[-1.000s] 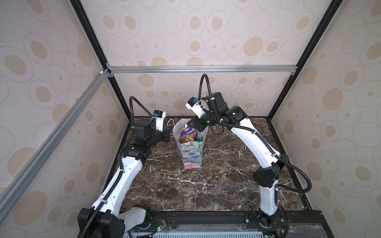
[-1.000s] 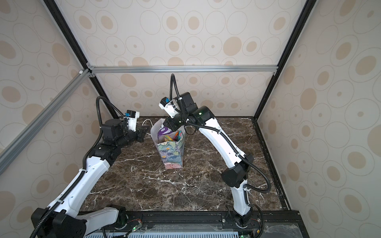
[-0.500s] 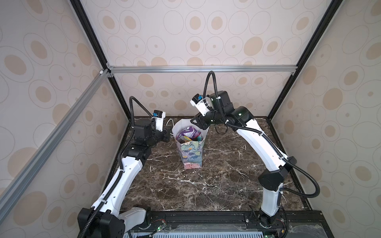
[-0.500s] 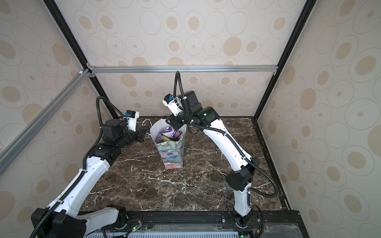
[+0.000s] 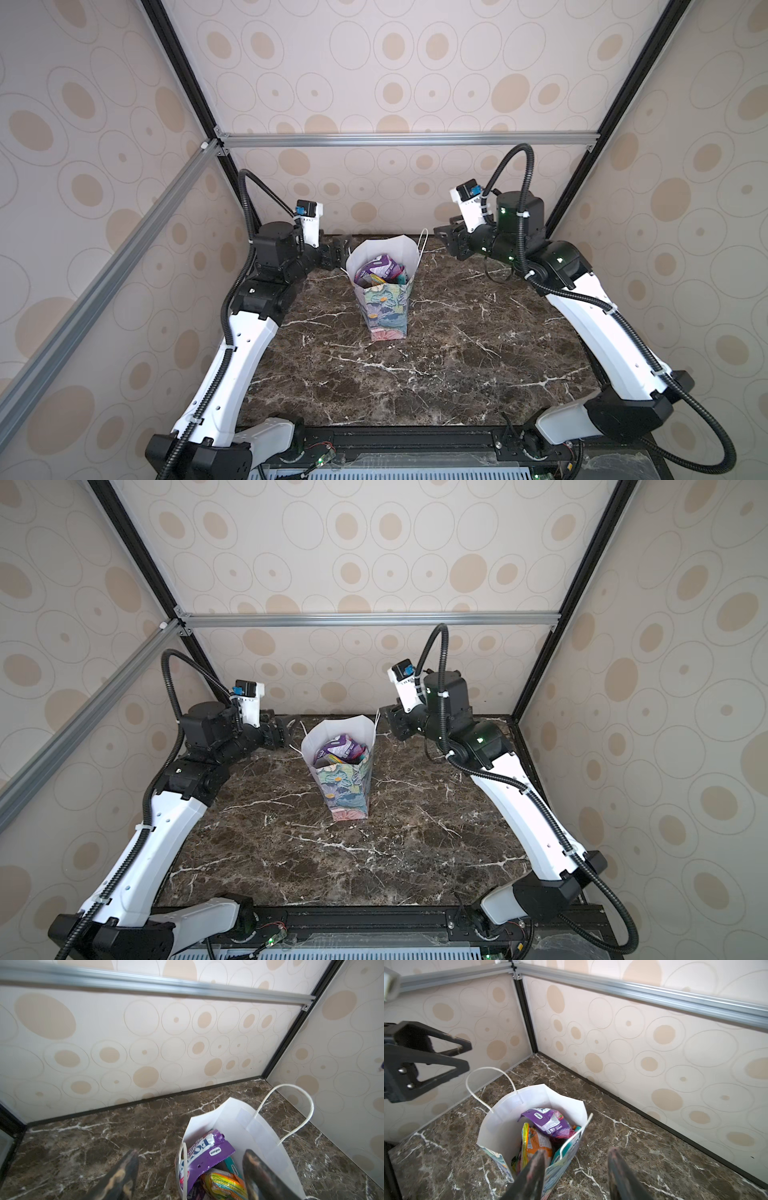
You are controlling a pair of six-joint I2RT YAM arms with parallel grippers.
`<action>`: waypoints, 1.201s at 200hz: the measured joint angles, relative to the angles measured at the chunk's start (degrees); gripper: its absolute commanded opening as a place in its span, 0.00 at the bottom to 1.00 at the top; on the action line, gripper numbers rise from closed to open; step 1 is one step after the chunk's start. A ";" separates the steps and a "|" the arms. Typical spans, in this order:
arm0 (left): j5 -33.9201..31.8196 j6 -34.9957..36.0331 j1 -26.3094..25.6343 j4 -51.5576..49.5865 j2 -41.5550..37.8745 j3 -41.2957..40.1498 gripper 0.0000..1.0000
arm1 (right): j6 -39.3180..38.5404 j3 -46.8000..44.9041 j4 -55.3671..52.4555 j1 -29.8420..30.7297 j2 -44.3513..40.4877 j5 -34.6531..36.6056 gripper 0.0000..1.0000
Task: Place the snacks into the paper bag
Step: Move the paper bag to the top-center of the table.
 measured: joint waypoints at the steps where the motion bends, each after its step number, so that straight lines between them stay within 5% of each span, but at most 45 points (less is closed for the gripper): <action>1: -0.22 -0.11 0.00 -0.15 0.00 0.22 0.84 | 0.04 -0.22 0.04 -0.11 -0.24 0.07 0.53; 30: -4.11 -1.84 0.02 -2.23 -0.66 2.99 0.85 | 3.19 -8.31 1.64 -2.01 -6.93 0.04 0.66; 52: -4.09 -4.22 0.02 -3.63 -1.25 2.23 0.85 | 5.33 -13.35 1.92 -3.43 -10.12 -1.53 0.66; 113: 3.56 -8.02 -0.28 -4.02 3.76 -0.46 0.78 | 12.11 -9.33 3.74 -3.54 -0.24 -7.96 0.66; 153: 6.05 -8.52 -1.18 -3.89 6.27 -1.25 0.56 | 14.93 -8.24 3.87 -0.20 5.73 -4.96 0.65; 172: 7.08 -8.72 -1.95 -3.26 6.36 -1.25 0.37 | 15.65 -6.60 4.07 1.42 8.44 -4.00 0.57; 207: 7.37 -8.09 -2.58 -2.60 6.62 -1.20 0.00 | 16.35 -3.65 4.52 1.77 11.98 -0.17 0.08; 214: 7.21 -7.80 -2.60 -2.67 6.91 -1.07 0.00 | 16.46 -2.40 4.37 1.73 12.87 0.22 0.00; 240: 6.78 -7.26 -2.60 -3.06 9.42 1.70 0.00 | 15.85 2.08 3.30 2.08 16.24 0.46 0.00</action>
